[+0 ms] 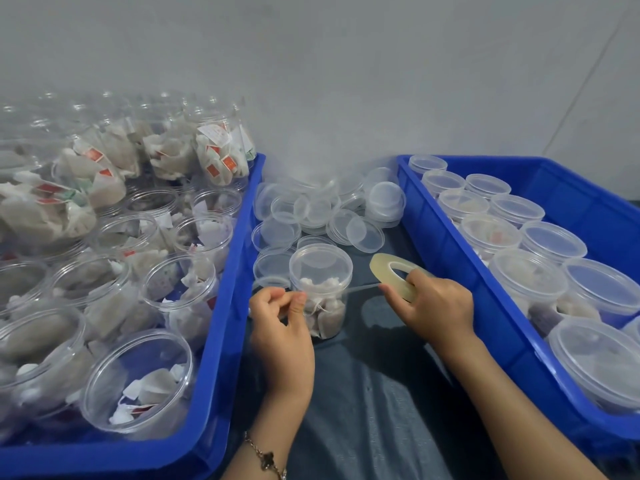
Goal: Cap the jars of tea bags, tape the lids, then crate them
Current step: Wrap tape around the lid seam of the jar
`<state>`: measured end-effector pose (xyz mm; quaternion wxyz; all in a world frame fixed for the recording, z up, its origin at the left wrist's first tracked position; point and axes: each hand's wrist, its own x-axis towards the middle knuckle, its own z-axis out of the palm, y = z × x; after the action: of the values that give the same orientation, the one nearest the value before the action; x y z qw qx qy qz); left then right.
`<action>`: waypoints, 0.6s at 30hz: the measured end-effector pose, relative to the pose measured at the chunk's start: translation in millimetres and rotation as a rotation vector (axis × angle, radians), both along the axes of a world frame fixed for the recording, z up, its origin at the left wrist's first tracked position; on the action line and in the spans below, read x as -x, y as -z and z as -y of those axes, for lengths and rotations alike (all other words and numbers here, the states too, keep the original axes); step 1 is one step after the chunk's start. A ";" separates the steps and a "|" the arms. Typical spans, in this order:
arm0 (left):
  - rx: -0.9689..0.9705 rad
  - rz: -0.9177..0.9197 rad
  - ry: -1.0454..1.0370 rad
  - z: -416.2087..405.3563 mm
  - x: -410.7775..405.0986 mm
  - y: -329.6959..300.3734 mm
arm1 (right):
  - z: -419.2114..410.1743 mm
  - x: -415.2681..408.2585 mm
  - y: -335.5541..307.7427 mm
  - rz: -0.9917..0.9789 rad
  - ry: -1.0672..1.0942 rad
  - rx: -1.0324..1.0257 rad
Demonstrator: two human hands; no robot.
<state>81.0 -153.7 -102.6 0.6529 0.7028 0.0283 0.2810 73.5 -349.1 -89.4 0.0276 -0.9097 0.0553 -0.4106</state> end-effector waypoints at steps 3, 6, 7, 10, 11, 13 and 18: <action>-0.059 0.015 -0.008 -3.7 -1.5 -0.6 | -0.6 -5.7 0.6 0.004 -0.007 0.014; -0.112 0.039 -0.034 -5.3 -4.2 0.4 | -2.7 -10.3 1.9 0.010 -0.011 0.040; -0.131 0.048 -0.049 -4.7 -4.9 1.1 | -3.6 -11.4 2.3 0.021 -0.011 0.043; -0.128 0.089 -0.051 -2.4 -5.5 0.1 | -4.3 -12.7 3.9 0.035 -0.016 0.056; -0.145 0.113 -0.053 -2.3 -6.0 0.0 | -3.7 -12.6 4.7 0.032 -0.019 0.061; -0.211 0.158 -0.068 -3.0 -8.0 0.0 | -2.1 -12.3 6.7 0.030 -0.029 0.066; -0.379 0.228 -0.057 -3.3 -12.2 5.1 | 1.1 -11.9 10.6 0.051 -0.051 0.087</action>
<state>93.2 -150.4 -107.7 0.4998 0.7755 -0.0792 0.3775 85.4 -350.2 -100.0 0.0000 -0.9005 0.0133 -0.4346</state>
